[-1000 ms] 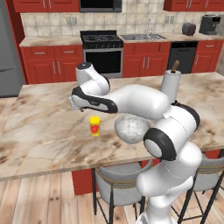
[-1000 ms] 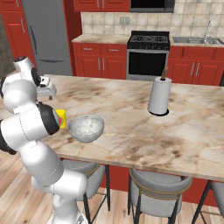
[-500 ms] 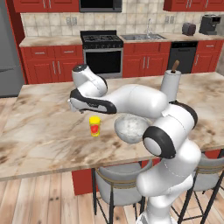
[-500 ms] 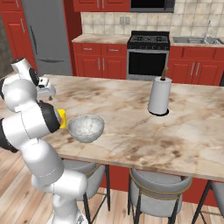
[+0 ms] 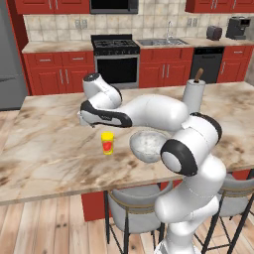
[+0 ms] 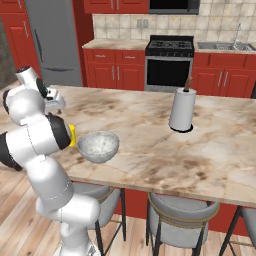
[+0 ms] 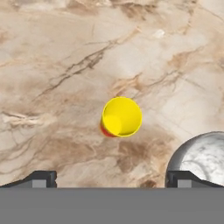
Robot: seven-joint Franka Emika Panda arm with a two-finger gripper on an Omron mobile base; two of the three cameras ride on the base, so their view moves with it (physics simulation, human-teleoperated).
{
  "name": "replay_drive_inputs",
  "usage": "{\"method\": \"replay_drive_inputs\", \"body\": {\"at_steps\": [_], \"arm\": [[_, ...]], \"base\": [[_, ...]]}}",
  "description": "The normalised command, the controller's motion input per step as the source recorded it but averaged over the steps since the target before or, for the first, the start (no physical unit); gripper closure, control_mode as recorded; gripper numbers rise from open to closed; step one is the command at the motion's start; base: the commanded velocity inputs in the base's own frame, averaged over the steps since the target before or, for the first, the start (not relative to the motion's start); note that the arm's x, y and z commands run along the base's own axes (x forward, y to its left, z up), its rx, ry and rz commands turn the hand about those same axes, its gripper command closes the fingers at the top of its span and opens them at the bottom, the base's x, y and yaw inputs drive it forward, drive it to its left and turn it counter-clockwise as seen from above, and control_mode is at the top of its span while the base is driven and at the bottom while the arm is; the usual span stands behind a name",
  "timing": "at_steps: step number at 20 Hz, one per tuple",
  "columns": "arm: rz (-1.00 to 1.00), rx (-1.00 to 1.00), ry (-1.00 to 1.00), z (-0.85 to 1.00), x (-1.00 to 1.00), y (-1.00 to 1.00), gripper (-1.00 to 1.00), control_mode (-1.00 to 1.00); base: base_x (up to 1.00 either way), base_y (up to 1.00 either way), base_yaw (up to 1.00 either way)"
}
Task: Place the cup inside the bowl on the dining table and move the bowl to any counter.
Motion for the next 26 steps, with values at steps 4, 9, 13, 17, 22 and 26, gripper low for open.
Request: {"method": "replay_drive_inputs", "body": {"at_steps": [4, 9, 13, 17, 22, 26], "arm": [[0.0, 0.0, 0.0, -0.07, 0.34, 0.0, -1.0, -1.0], [0.0, 0.0, 0.0, -0.12, 0.27, 0.0, -1.0, -1.0], [0.0, 0.0, 0.01, -0.05, 0.04, 0.0, -1.0, -1.0], [0.0, 0.0, 0.0, -0.01, 0.0, 0.0, -1.0, -1.0], [0.0, 0.0, 0.0, -0.2, 0.0, 0.02, -1.0, -1.0], [0.0, 0.0, 0.0, -0.31, 0.0, 0.08, -1.0, -1.0]], "base": [[0.0, 0.0, 0.0], [0.0, 0.0, 0.0], [0.0, 0.0, 0.0], [0.0, 0.0, 0.0], [0.0, 0.0, 0.0], [0.0, 0.0, 0.0]]}}
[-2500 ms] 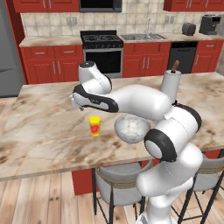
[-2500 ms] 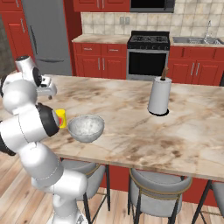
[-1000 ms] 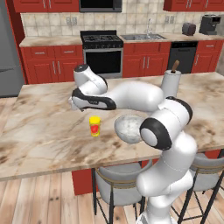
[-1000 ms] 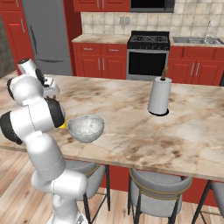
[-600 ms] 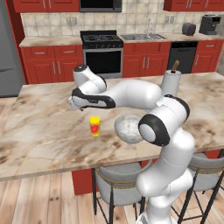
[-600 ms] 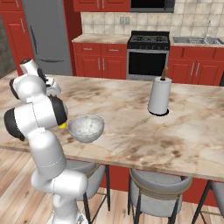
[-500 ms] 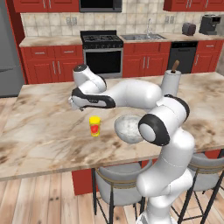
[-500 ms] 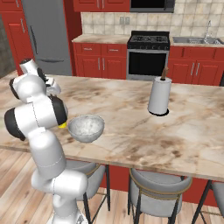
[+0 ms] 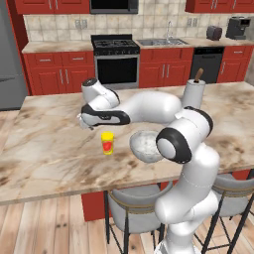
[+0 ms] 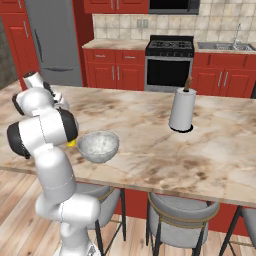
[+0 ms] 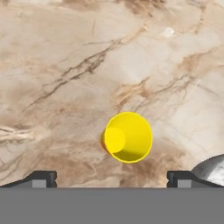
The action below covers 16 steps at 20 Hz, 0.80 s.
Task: Place the cup inside the bowl on the dining table and move the bowl to any counter.
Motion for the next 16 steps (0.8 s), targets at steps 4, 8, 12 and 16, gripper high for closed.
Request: {"method": "replay_drive_inputs", "body": {"at_steps": [4, 8, 12, 16], "arm": [[0.0, 0.0, 0.0, -0.3, 0.0, 0.05, -1.0, -1.0], [0.0, 0.0, 0.0, -0.23, 0.0, 0.05, -1.0, -1.0], [0.0, 0.0, 0.0, -0.16, 0.0, 0.05, -1.0, -1.0], [0.0, 0.0, 0.01, -0.14, 0.0, 0.01, -1.0, -1.0]], "base": [[0.0, 0.0, 0.0], [0.0, 0.0, 0.0], [0.0, 0.0, 0.0], [0.0, 0.0, 0.0]]}}
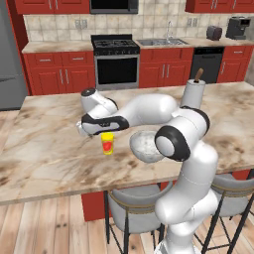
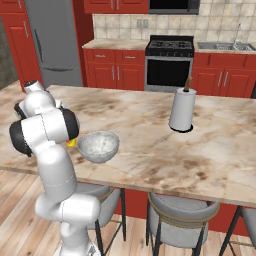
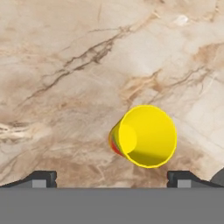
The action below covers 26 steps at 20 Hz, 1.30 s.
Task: Place the cup inside the bowl on the dining table and move the bowl to any counter.
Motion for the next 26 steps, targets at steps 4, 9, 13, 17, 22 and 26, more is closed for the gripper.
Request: {"method": "replay_drive_inputs", "body": {"at_steps": [4, 9, 13, 17, 22, 26], "arm": [[0.0, 0.0, 0.03, -0.13, 0.0, 0.0, -1.0, -1.0], [0.0, 0.0, 0.04, -0.1, 0.0, 0.0, -1.0, -1.0], [0.0, 0.0, 0.03, -0.08, 0.0, 0.0, -1.0, -1.0], [0.0, 0.0, 0.0, -0.05, 0.0, 0.0, -1.0, -1.0], [0.0, 0.0, 0.0, 0.0, 0.0, 0.0, -1.0, -1.0], [0.0, 0.0, 0.0, 0.0, 0.15, 0.0, -1.0, -1.0]], "base": [[0.0, 0.0, 0.0], [0.0, 0.0, 0.0], [0.0, 0.0, 0.0], [0.0, 0.0, 0.0], [0.0, 0.0, 0.0], [0.0, 0.0, 0.0]]}}
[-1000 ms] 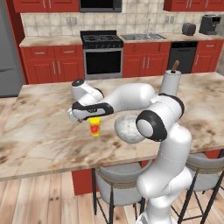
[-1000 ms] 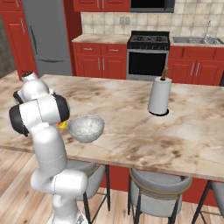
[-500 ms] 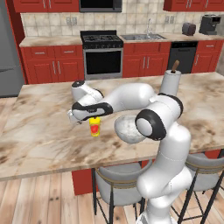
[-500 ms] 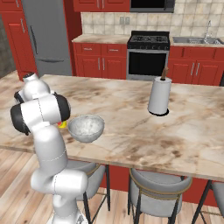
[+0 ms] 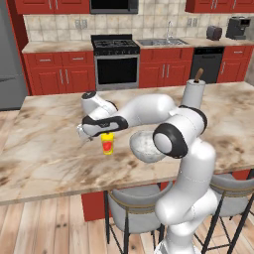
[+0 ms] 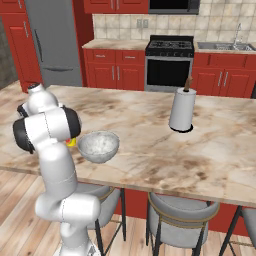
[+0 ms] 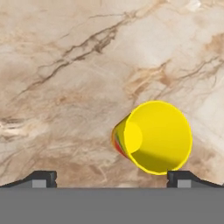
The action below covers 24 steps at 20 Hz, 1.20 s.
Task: Place the cup inside the bowl on the dining table and move the bowl to any counter.
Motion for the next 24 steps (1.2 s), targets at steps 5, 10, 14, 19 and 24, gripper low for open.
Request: {"method": "replay_drive_inputs", "body": {"at_steps": [5, 10, 14, 19, 24], "arm": [[0.01, 0.0, 0.0, 0.0, 0.23, -0.01, -1.0, -1.0], [0.01, 0.0, 0.0, 0.0, 0.07, -0.05, -1.0, -1.0], [0.03, 0.0, 0.0, 0.0, 0.0, 0.0, -1.0, -1.0], [0.06, 0.0, 0.0, -0.02, -0.04, 0.0, -1.0, -1.0], [0.06, 0.0, 0.0, -0.18, -0.03, 0.0, -1.0, -1.0]], "base": [[0.0, 0.0, 0.0], [0.0, 0.0, 0.0], [0.0, 0.0, 0.0], [0.0, 0.0, 0.0], [0.0, 0.0, 0.0]]}}
